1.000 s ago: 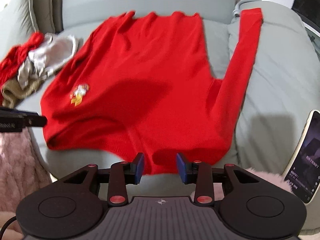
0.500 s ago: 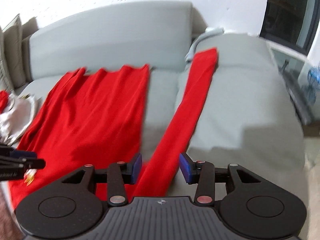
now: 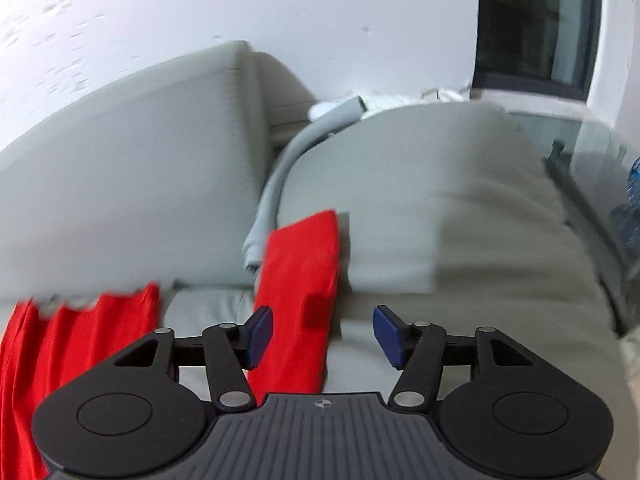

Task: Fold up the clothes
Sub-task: 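Grasp the extended sleeve cuff with the right gripper and lift it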

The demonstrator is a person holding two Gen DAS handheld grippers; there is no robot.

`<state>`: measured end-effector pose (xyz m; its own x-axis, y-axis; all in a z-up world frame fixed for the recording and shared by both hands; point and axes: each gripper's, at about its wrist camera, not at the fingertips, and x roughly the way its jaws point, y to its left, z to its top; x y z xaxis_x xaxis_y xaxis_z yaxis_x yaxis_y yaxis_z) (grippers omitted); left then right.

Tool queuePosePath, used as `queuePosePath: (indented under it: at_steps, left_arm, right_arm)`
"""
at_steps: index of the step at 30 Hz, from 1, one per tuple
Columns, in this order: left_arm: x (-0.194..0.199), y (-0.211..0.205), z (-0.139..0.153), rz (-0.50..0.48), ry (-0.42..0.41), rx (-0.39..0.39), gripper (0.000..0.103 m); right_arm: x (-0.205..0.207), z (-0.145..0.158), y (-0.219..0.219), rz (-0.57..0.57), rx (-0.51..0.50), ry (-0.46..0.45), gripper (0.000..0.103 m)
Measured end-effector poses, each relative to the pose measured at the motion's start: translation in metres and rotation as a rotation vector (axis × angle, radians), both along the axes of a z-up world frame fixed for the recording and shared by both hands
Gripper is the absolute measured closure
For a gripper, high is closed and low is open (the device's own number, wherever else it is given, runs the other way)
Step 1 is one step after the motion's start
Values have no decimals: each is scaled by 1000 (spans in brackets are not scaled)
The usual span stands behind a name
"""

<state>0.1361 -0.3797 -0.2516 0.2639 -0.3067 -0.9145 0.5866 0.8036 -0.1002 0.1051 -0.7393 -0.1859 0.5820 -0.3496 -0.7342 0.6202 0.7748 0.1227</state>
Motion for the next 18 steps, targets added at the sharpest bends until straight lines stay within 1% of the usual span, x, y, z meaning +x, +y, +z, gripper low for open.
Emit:
queuePosePath:
  at_steps: [2, 3, 4, 5, 6, 10, 13, 14, 16, 18]
  left_arm:
    - [1, 4, -4, 4, 6, 3, 69]
    - [1, 6, -5, 6, 7, 7, 69]
    - [0, 9, -5, 8, 6, 10, 69]
    - [0, 12, -5, 11, 5, 13, 69]
    - [-1, 15, -4, 17, 4, 15, 69]
    - [-9, 27, 5, 35, -1, -3, 69]
    - [-18, 43, 21, 31, -28, -23, 69]
    - [-25, 54, 30, 29, -43, -35, 69]
    - [-34, 63, 38, 26, -54, -46, 69]
    - [-42, 71, 45, 24, -63, -56, 69]
  right_arm:
    - [9, -8, -11, -35, 27, 1, 45]
    - [12, -10, -14, -47, 35, 5, 53]
    - [13, -10, -15, -53, 32, 13, 81]
    - [12, -5, -13, -55, 19, 13, 96]
    - [7, 4, -8, -56, -5, 4, 99]
    - [-15, 44, 11, -65, -111, -27, 99]
    - [-44, 91, 30, -113, -251, -15, 99]
    - [-54, 107, 36, -130, -297, -11, 99]
    - [-75, 144, 49, -171, -416, 35, 99]
    - [-93, 162, 60, -182, -515, 98, 99]
